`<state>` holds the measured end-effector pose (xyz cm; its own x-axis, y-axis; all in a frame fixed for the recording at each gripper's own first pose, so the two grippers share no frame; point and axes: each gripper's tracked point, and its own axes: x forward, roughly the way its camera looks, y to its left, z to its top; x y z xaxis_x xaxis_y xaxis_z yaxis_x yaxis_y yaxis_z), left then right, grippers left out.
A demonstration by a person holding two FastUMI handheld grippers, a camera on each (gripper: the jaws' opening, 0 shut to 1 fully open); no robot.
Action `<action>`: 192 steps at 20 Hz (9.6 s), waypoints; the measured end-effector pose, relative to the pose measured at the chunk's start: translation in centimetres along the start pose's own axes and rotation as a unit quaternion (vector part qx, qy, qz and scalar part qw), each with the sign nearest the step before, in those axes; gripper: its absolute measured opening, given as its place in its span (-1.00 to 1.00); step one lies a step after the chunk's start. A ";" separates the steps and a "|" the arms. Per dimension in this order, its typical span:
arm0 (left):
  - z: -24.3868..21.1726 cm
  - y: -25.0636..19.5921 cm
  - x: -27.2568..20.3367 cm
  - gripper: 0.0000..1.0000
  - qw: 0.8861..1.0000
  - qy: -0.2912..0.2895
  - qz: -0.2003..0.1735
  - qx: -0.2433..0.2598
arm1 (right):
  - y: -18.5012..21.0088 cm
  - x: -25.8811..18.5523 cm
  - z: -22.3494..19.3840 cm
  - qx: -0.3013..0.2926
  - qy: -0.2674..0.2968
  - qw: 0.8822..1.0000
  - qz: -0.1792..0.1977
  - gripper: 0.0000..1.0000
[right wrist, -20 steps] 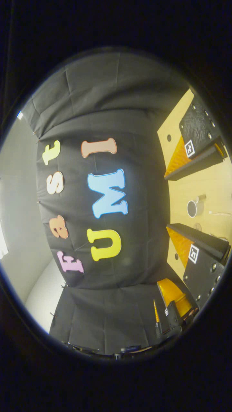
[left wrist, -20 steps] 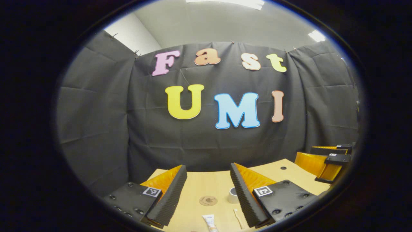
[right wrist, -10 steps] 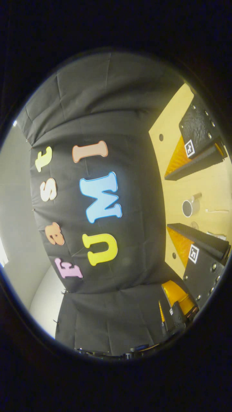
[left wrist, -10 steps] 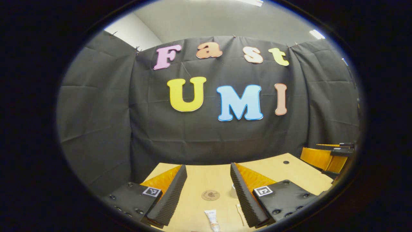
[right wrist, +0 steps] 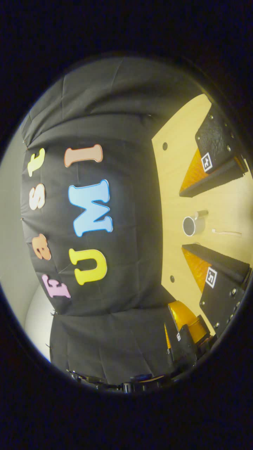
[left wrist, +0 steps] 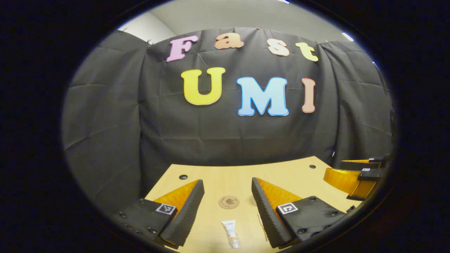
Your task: Put the toothbrush and toothpaste on the desktop into the cup, then pick up the cup and place it on the coaster on the desktop.
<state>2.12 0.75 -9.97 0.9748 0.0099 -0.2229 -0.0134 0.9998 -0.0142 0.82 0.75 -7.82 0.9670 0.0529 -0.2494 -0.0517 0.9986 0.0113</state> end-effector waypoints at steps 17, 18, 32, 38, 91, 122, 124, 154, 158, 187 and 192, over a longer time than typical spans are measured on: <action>-18.1 -0.2 7.5 0.79 0.974 0.217 -0.040 -0.043 | 3.4 5.4 -16.3 0.009 0.277 0.960 0.049 0.65; -19.3 0.0 7.7 0.79 0.971 0.232 -0.041 -0.043 | 3.6 5.6 -17.5 0.009 0.292 0.955 0.050 0.66; -32.8 1.7 10.3 0.79 0.908 0.407 -0.036 -0.098 | 3.3 9.1 -27.3 0.007 0.431 0.902 0.016 0.62; -35.3 2.7 10.5 0.81 0.883 0.459 -0.013 -0.095 | 2.6 10.1 -29.0 0.001 0.454 0.891 0.001 0.57; -29.6 4.1 10.0 -0.55 0.902 0.407 0.054 -0.133 | 1.7 14.1 -10.4 0.049 0.295 0.954 0.035 -0.96; -28.1 5.8 3.6 -0.55 0.894 0.404 0.115 -0.158 | -0.2 28.0 -9.5 0.066 0.216 0.972 0.056 -0.89; -28.0 5.6 3.8 -0.55 0.895 0.401 0.113 -0.158 | -0.1 27.3 -9.5 0.072 0.216 0.972 0.061 -0.82; -9.2 -10.1 22.3 -0.56 0.955 0.242 -0.128 -0.117 | -14.2 13.4 -14.8 0.183 0.234 0.954 -0.052 -0.78; -8.2 -12.7 27.2 -0.56 0.963 0.214 -0.145 -0.081 | -16.6 11.8 -15.2 0.197 0.231 0.950 -0.077 -0.78; -14.6 -14.1 32.6 0.64 0.970 0.204 -0.134 -0.020 | -19.6 12.3 -16.2 0.223 0.250 0.936 -0.113 -0.78; -12.4 -11.6 29.3 0.64 0.974 0.183 -0.125 -0.044 | -17.0 13.7 -14.8 0.196 0.250 0.945 -0.074 -0.78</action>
<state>28.08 -10.78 -28.44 0.8050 -0.2567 -0.5348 0.1801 0.9647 -0.1920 11.27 -15.53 -25.75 0.7120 0.0028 -0.7022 0.2667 0.9240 0.2741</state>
